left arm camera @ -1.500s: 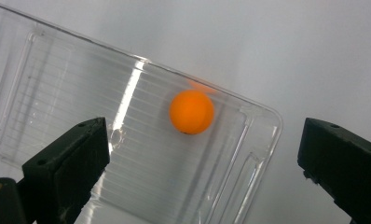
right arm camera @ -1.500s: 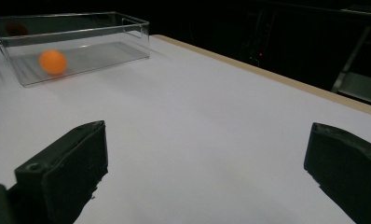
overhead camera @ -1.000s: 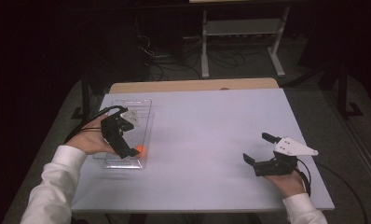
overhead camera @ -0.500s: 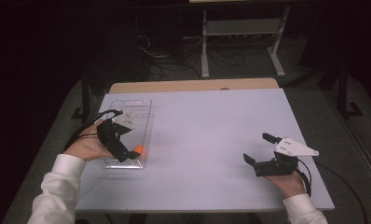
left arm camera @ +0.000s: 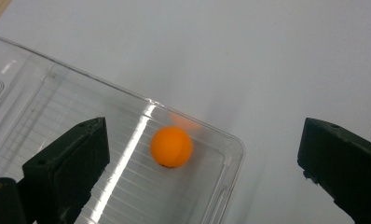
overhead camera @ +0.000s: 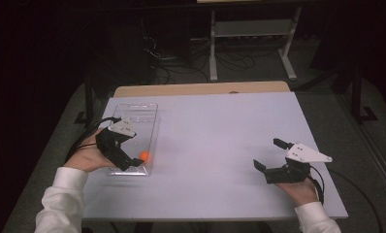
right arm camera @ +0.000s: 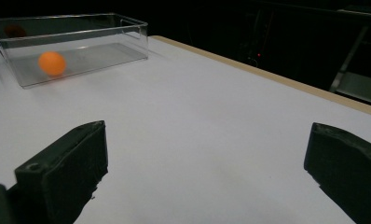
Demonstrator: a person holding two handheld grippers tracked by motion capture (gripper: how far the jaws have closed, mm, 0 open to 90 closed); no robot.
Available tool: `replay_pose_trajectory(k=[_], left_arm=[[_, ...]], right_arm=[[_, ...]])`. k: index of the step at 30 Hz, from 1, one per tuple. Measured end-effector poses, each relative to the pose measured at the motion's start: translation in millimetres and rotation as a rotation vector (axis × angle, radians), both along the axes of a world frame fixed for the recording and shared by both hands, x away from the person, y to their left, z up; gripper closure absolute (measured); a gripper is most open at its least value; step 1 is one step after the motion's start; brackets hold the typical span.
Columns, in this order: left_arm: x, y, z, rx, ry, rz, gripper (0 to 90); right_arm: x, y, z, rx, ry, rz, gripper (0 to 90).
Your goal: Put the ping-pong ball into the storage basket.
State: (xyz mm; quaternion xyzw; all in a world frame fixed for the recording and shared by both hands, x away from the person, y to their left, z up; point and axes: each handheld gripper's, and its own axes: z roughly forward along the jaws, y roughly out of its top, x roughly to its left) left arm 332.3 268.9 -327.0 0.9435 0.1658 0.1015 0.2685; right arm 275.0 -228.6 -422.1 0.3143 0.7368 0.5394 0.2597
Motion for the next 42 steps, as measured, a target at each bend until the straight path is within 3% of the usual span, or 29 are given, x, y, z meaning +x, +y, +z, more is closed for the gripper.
replay_pose_trajectory(k=[8,13,15,23,28,42], left_arm=[[-4.7,3.1,-5.2,-0.056,-0.019,0.010,2.1],[-7.1,7.8,-9.8,-0.110,-0.029,0.027,2.1],[-9.9,10.0,-11.7,-0.152,-0.031,0.037,2.1],[-14.0,10.2,-18.8,-0.205,-0.036,0.050,2.0],[-16.2,12.5,-24.3,-0.210,-0.036,0.067,0.0],[-24.0,20.5,-32.0,-0.301,-0.059,0.093,0.0]], right_arm=[[-0.1,-0.1,-0.1,-0.001,0.001,0.000,0.0],[0.3,-0.4,-0.2,0.001,0.002,-0.002,0.0],[0.2,-0.4,-0.2,0.000,0.001,-0.003,0.0],[0.2,-0.3,-0.1,0.000,0.000,-0.002,0.0],[0.1,-0.6,0.0,0.004,0.001,-0.003,0.0],[0.1,-0.3,0.0,0.002,0.000,-0.003,0.0]])
